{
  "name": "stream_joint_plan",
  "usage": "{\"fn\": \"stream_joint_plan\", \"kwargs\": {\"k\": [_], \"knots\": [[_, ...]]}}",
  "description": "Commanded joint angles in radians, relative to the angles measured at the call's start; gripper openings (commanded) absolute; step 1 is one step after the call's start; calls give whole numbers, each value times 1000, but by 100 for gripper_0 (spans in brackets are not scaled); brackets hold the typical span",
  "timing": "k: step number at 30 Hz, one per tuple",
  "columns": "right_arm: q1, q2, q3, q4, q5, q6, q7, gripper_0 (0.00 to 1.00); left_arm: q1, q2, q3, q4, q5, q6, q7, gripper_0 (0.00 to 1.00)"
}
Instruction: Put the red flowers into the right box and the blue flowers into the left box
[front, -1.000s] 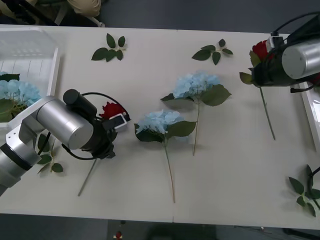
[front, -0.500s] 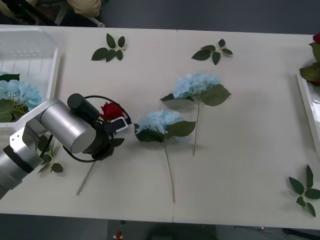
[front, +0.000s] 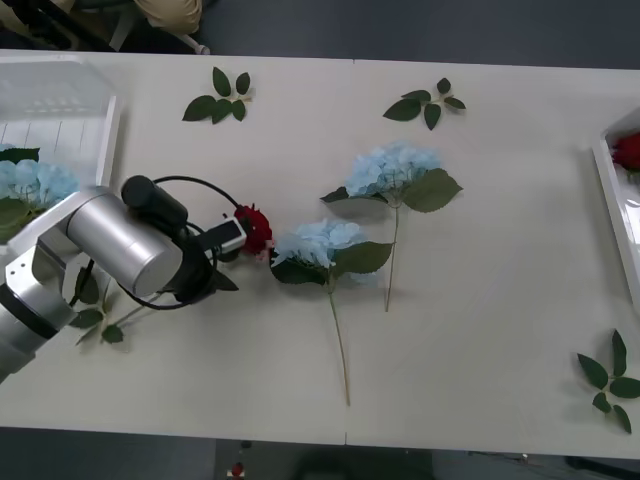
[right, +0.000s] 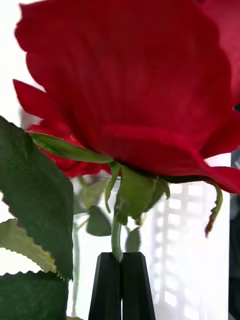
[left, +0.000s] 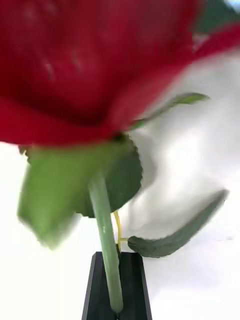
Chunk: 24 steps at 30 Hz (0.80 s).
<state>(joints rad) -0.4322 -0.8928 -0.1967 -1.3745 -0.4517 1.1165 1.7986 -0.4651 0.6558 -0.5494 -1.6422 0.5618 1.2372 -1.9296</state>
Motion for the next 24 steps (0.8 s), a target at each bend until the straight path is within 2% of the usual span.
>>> {"fn": "stream_joint_plan", "kwargs": {"k": [1, 6, 10, 13, 19, 20, 22, 23, 24], "knots": [[-36, -29, -20, 48, 45, -55, 33, 0, -29, 85, 101, -100, 90, 2, 44, 0], [-60, -31, -20, 155, 76, -144, 36, 0, 19, 91, 286, -192, 277, 21, 44, 0], [-86, -29, 5, 226, 82, -205, 42, 0, 20, 71, 359, -265, 405, 16, 41, 0], [-102, -29, 22, 264, 85, -242, 44, 0, 11, 22, 379, -306, 467, -47, 44, 0], [-109, -29, 28, 281, 80, -254, 50, 2, 5, -116, 385, -291, 561, -269, 44, 0], [-109, -31, 28, 281, 79, -253, 51, 7, 5, -128, 385, -289, 563, -285, 44, 0], [-109, -31, 28, 281, 74, -253, 58, 41, 3, -177, 385, -283, 567, -343, 44, 0], [-109, -31, 28, 281, 73, -253, 59, 48, 3, -186, 385, -283, 570, -354, 43, 0], [-109, -31, 29, 281, 70, -253, 65, 61, 3, -203, 385, -280, 575, -374, 43, 0]]}}
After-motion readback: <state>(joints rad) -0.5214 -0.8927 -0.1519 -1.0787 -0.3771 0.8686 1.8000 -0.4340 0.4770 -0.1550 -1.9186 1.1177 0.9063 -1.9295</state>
